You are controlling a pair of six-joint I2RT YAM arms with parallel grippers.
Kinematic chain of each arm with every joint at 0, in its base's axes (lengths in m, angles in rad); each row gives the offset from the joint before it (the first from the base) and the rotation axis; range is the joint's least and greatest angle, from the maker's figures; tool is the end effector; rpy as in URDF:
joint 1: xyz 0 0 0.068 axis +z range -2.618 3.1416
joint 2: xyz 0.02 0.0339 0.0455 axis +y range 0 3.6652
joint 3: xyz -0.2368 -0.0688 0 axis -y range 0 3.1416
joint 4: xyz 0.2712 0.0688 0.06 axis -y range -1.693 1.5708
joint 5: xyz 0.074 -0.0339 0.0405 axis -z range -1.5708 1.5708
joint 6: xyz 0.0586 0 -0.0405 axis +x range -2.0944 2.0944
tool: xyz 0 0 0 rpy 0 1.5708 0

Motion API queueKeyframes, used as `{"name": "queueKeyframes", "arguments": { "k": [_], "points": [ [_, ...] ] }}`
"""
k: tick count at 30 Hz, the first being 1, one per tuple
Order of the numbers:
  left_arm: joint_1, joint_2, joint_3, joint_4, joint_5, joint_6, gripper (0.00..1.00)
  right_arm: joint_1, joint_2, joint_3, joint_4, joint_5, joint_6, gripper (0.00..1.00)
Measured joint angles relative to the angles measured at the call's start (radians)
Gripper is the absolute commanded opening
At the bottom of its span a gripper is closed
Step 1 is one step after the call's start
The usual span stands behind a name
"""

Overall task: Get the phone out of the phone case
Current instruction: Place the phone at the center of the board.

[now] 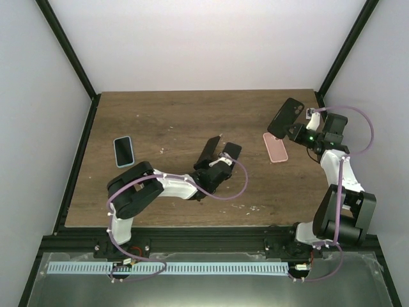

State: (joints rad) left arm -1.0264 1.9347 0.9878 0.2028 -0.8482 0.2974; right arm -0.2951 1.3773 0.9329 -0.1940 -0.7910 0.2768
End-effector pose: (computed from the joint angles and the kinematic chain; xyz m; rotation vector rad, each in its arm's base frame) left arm 0.2418 -0.3146 0.0734 0.9349 1.8571 0.5415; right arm 0.3352 -0.0583 0.2148 0.1665 2.1067 0.8539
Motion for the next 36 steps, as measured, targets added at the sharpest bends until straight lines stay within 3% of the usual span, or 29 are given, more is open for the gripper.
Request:
{"name": "queueKeyframes", "arguments": {
  "k": [3, 17, 28, 32, 36],
  "points": [
    [0.000, 0.021, 0.026, -0.026, 0.000, -0.011, 0.26, 0.000, 0.000, 0.000, 0.000, -0.002, 0.000, 0.01],
    [0.012, 0.026, 0.093, -0.217, 0.068, -0.179, 0.53, 0.000, 0.004, -0.005, 0.001, 0.040, -0.014, 0.01],
    [0.023, -0.303, 0.111, -0.493, 0.237, -0.375, 0.59, 0.000, 0.004, -0.009, -0.019, 0.001, -0.132, 0.01],
    [0.080, -0.465, 0.171, -0.610, 0.404, -0.404, 0.61, 0.000, 0.004, 0.065, -0.155, -0.028, -0.289, 0.01],
    [0.214, -0.567, 0.243, -0.703, 0.584, -0.431, 0.62, 0.000, 0.004, 0.190, -0.329, -0.022, -0.465, 0.01]
  ]
}}
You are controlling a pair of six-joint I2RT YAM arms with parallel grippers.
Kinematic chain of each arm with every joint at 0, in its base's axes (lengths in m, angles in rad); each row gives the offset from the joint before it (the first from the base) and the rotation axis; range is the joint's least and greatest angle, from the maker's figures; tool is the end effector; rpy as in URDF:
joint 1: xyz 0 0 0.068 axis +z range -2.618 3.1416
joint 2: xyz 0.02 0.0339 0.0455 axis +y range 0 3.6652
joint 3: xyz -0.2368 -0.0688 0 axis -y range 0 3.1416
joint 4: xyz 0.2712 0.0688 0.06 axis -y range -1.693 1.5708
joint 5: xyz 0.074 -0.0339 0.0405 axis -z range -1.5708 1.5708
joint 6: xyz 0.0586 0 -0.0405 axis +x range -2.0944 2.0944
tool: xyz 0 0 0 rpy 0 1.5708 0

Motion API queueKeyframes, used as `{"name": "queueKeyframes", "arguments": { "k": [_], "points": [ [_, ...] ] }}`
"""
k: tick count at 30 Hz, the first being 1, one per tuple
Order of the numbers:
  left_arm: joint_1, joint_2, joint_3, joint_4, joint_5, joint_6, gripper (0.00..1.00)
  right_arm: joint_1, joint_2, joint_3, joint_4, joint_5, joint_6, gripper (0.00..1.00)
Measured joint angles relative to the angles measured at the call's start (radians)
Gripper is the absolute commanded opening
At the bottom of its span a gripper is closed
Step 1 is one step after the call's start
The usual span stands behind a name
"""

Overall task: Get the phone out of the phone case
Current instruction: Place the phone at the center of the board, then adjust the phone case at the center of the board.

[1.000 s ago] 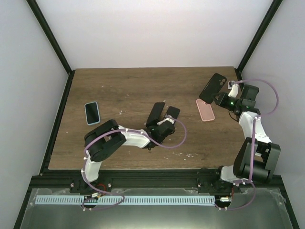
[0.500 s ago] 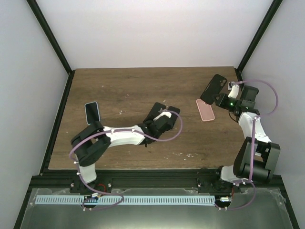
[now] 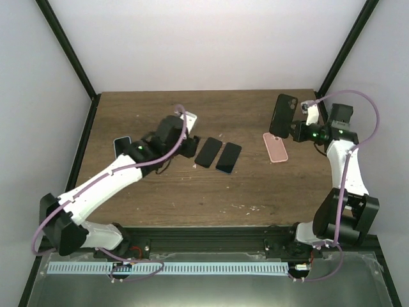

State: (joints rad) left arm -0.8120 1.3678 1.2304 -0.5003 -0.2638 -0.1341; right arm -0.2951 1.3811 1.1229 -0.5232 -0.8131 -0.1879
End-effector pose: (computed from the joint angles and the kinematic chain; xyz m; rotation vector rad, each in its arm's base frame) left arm 0.2547 -0.2464 0.2900 0.5898 2.1128 -0.2437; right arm 0.3319 -0.0564 0.2543 -0.2655 2.1325 0.6735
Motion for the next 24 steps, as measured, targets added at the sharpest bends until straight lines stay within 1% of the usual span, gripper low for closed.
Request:
{"name": "queueKeyframes", "arguments": {
  "k": [3, 6, 9, 11, 14, 16, 21, 24],
  "points": [
    [0.076, -0.066, -0.035, -0.016, 0.076, -0.005, 0.66, 0.000, 0.006, 0.048, -0.122, 0.010, -0.113, 0.01],
    [0.121, -0.158, -0.161, 0.007, 0.116, -0.006, 0.66, 0.000, 0.037, 0.060, -0.247, 0.023, -0.203, 0.01],
    [0.152, -0.194, -0.236, 0.002, 0.124, 0.000, 0.65, 0.012, 0.094, 0.060, -0.338, 0.051, -0.244, 0.01],
    [0.160, -0.190, -0.240, -0.002, 0.117, 0.005, 0.64, 0.034, 0.140, 0.061, -0.365, 0.082, -0.245, 0.01],
    [0.161, -0.195, -0.240, 0.006, 0.116, 0.009, 0.63, 0.100, 0.233, 0.076, -0.383, 0.134, -0.227, 0.01],
    [0.161, -0.198, -0.240, 0.010, 0.116, 0.011, 0.63, 0.143, 0.305, 0.111, -0.386, 0.159, -0.204, 0.01],
    [0.161, -0.204, -0.240, 0.018, 0.119, 0.011, 0.63, 0.209, 0.486, 0.272, -0.363, 0.256, -0.123, 0.01],
    [0.161, -0.204, -0.240, 0.019, 0.129, 0.011, 0.62, 0.212, 0.592, 0.381, -0.349, 0.343, -0.083, 0.01]
  ]
}}
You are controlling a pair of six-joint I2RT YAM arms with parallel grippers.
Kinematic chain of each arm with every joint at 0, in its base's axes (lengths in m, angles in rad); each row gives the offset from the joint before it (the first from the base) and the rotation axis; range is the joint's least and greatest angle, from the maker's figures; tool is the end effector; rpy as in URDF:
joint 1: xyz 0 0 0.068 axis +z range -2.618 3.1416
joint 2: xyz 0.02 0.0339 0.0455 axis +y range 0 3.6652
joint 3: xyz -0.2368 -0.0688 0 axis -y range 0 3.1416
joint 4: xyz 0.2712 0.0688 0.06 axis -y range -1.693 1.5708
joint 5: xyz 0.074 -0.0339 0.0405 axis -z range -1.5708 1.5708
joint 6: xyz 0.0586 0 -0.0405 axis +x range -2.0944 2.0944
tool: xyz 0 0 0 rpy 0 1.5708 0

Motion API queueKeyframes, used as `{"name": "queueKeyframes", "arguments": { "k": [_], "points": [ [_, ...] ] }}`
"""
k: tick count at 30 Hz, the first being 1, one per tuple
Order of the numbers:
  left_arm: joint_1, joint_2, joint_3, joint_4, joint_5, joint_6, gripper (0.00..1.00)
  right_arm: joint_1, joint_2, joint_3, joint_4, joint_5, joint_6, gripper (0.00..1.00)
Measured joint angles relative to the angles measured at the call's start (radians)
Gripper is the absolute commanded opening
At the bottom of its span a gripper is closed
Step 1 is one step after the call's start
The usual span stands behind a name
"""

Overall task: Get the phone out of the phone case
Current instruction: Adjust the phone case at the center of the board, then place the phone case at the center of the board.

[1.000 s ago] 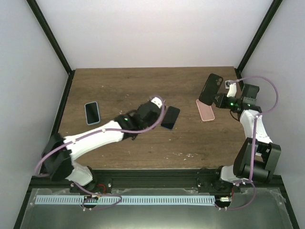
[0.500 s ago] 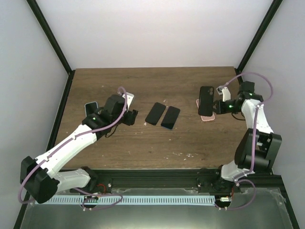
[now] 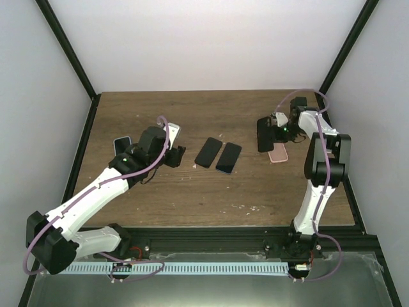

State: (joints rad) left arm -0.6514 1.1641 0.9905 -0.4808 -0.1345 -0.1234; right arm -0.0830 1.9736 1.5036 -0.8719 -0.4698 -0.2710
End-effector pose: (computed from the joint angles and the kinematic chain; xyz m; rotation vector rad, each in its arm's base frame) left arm 0.2502 -0.1809 0.2628 0.5107 2.1733 -0.2766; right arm 0.4112 -0.0076 0.1391 -0.3366 2.7563 0.5977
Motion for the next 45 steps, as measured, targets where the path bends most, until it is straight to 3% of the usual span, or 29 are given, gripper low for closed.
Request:
{"name": "queueKeyframes", "arguments": {
  "k": [12, 18, 24, 31, 39, 45],
  "points": [
    [0.000, 0.004, 0.000, 0.000, 0.027, 0.000, 0.62, -0.103, 0.025, 0.029, 0.018, 0.147, 0.021, 0.01],
    [0.000, 0.006, 0.000, 0.000, 0.028, 0.000, 0.62, -0.147, -0.035, 0.028, -0.003, 0.079, -0.048, 0.01],
    [0.000, 0.017, 0.000, 0.000, 0.032, 0.000, 0.62, -0.053, -0.051, 0.028, -0.115, -0.032, -0.167, 0.01],
    [0.000, 0.019, 0.000, 0.000, 0.031, 0.001, 0.62, -0.002, 0.054, 0.028, -0.214, -0.014, -0.203, 0.01],
    [0.000, 0.026, 0.000, 0.000, 0.012, 0.001, 0.66, -0.008, 0.087, 0.040, -0.187, 0.082, -0.157, 0.33],
    [0.001, 0.064, 0.000, -0.002, -0.055, -0.005, 0.80, -0.012, 0.065, 0.040, -0.119, 0.130, -0.107, 0.39]
  ]
}}
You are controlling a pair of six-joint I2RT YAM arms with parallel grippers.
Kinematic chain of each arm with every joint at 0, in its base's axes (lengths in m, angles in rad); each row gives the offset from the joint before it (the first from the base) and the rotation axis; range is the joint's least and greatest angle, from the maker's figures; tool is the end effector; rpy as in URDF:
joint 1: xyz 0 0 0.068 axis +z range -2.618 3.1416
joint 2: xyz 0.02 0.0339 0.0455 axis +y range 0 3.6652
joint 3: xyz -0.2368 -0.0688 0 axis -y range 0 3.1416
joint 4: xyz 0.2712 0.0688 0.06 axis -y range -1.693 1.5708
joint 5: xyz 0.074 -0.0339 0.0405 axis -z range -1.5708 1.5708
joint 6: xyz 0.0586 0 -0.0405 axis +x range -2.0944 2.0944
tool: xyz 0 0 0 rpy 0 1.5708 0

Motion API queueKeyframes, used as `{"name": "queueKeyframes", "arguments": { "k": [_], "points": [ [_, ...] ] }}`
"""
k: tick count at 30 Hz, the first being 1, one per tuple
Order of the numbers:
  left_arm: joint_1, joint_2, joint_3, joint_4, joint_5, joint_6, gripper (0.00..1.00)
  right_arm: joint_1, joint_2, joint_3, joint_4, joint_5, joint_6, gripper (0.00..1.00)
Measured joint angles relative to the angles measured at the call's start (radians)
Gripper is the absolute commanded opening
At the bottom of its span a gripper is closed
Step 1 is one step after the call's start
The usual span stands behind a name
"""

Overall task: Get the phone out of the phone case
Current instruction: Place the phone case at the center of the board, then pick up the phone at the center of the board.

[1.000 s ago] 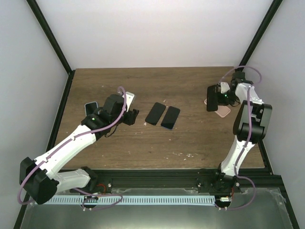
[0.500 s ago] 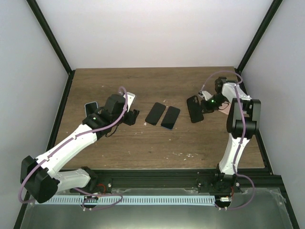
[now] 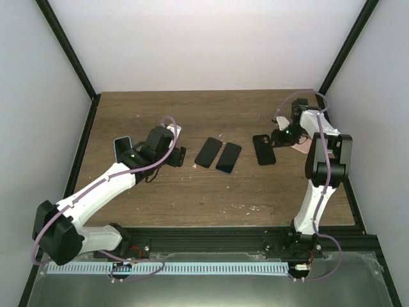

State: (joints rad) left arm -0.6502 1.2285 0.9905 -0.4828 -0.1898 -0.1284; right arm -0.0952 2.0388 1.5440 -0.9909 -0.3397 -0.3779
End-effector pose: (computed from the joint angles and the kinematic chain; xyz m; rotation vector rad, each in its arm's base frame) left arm 0.2591 -0.1831 0.2441 0.4935 2.2292 -0.1909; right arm 0.4050 -0.0191 0.1201 -0.4361 2.9123 0.4616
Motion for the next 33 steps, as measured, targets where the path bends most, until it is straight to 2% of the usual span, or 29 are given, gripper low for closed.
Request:
{"name": "queueKeyframes", "arguments": {
  "k": [4, 7, 9, 10, 11, 12, 13, 16, 19, 28, 33],
  "points": [
    [0.025, 0.055, 0.000, -0.014, -0.048, -0.021, 0.85, 0.014, -0.145, -0.031, 0.063, -0.030, 0.031, 0.46],
    [0.087, 0.098, 0.000, -0.027, -0.067, -0.045, 0.89, 0.065, -0.366, -0.103, 0.145, -0.101, 0.063, 0.55],
    [0.141, 0.125, 0.001, -0.035, -0.072, -0.064, 0.91, 0.107, -0.523, -0.163, 0.237, -0.201, 0.103, 0.66],
    [0.166, 0.137, 0.002, -0.038, -0.071, -0.075, 0.91, 0.122, -0.580, -0.199, 0.285, -0.252, 0.130, 0.69],
    [0.198, 0.151, 0.003, -0.039, -0.068, -0.087, 0.92, 0.132, -0.642, -0.257, 0.357, -0.307, 0.152, 0.78],
    [0.235, 0.167, 0.005, -0.040, -0.060, -0.102, 0.92, 0.135, -0.694, -0.323, 0.422, -0.351, 0.171, 0.93],
    [0.275, 0.185, 0.007, -0.042, -0.051, -0.114, 0.93, 0.133, -0.728, -0.387, 0.480, -0.379, 0.186, 0.99],
    [0.388, 0.247, 0.024, -0.047, -0.037, -0.147, 0.99, 0.129, -0.731, -0.530, 0.599, -0.396, 0.221, 1.00],
    [0.489, 0.332, 0.067, -0.062, -0.013, -0.174, 1.00, 0.124, -0.685, -0.594, 0.620, -0.438, 0.243, 1.00],
    [0.688, 0.521, 0.183, -0.092, 0.005, -0.175, 0.97, 0.124, -0.780, -0.608, 0.697, -0.505, 0.264, 1.00],
    [0.722, 0.610, 0.230, -0.122, 0.023, -0.149, 0.97, 0.124, -0.791, -0.608, 0.703, -0.528, 0.262, 1.00]
  ]
}}
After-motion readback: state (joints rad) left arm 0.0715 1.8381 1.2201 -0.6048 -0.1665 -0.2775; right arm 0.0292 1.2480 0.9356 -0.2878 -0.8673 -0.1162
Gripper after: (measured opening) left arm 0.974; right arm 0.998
